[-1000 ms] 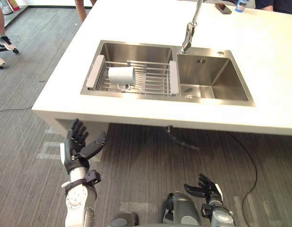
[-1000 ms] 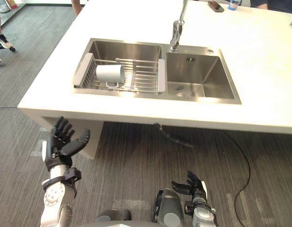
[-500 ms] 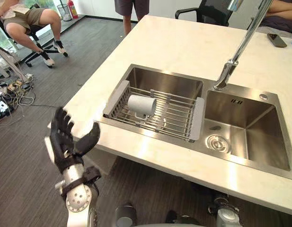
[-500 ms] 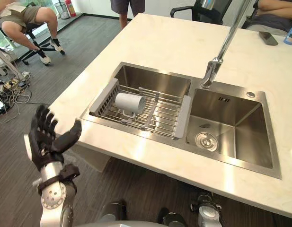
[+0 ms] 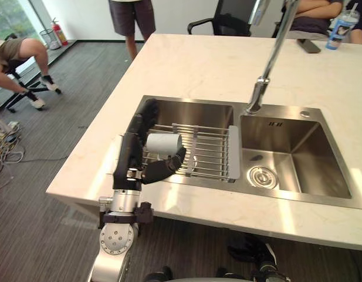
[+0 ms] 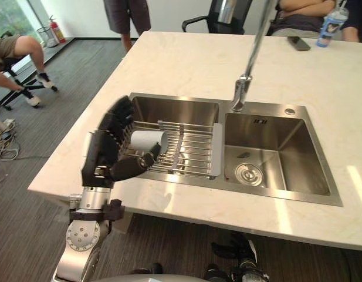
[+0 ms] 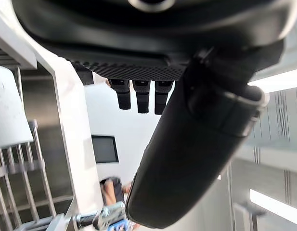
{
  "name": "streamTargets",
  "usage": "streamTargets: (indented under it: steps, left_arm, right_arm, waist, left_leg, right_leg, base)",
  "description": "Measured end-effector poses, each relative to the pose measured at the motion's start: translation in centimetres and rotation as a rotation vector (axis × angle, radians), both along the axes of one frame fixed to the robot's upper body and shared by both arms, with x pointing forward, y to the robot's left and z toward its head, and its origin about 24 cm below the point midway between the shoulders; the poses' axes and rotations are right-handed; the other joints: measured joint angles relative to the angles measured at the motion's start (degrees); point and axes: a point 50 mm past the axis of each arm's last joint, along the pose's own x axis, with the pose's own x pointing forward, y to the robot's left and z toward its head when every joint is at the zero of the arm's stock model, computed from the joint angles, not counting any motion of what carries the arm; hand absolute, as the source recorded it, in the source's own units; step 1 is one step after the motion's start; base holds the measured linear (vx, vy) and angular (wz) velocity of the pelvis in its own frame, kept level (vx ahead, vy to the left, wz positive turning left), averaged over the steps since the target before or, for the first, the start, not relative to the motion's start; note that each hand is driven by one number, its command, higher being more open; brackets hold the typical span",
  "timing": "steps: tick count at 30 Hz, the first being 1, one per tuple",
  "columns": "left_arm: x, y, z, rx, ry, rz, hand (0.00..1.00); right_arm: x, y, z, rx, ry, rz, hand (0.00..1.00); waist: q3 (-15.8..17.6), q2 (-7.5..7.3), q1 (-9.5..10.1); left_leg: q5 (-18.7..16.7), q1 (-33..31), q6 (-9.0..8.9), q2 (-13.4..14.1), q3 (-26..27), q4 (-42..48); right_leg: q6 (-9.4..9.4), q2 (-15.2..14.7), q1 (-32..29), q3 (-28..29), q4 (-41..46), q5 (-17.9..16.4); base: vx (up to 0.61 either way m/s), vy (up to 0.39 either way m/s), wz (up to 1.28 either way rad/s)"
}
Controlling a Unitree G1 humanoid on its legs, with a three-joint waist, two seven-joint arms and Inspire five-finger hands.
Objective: Walk over to the sink, pick up the cup, carry it to the dishwasher, place the cup inside the dishwasher, then close the dishwasher door
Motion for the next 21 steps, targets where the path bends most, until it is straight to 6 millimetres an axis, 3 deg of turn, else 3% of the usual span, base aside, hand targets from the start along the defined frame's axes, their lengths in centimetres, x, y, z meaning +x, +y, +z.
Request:
streamTargets:
  steps: [11, 21]
  left_arm:
    - [1.6, 1.3, -3.6, 0.408, 0.114, 0.045, 0.9]
    - [2.5, 4.6, -3.7, 0.521, 0.111, 0.291, 0.9]
  right_arm:
    - [-0.1, 0.2, 0.0, 0.022, 0.005, 0.037, 0.9]
    - [-1.2, 0.1, -0.3, 0.024, 0.031, 0.029, 0.9]
  waist:
    - [-1.11, 0.08, -1.55]
    - [-1.73, -1.17, -1.68]
  left_leg:
    - [0.5, 1.28, 0.32, -0.7, 2.25, -2.44]
    - [1.01, 2.0, 0.17, -1.02, 3.48, -3.45]
  right_leg:
    - [-0.02, 0.35, 0.5, 3.67, -5.66, 4.01]
    - [0.18, 0.31, 0.6, 5.08, -7.33, 5.55]
  base:
    - [-0.01, 0.007, -0.2]
    - [-0.05, -0.009, -0.08]
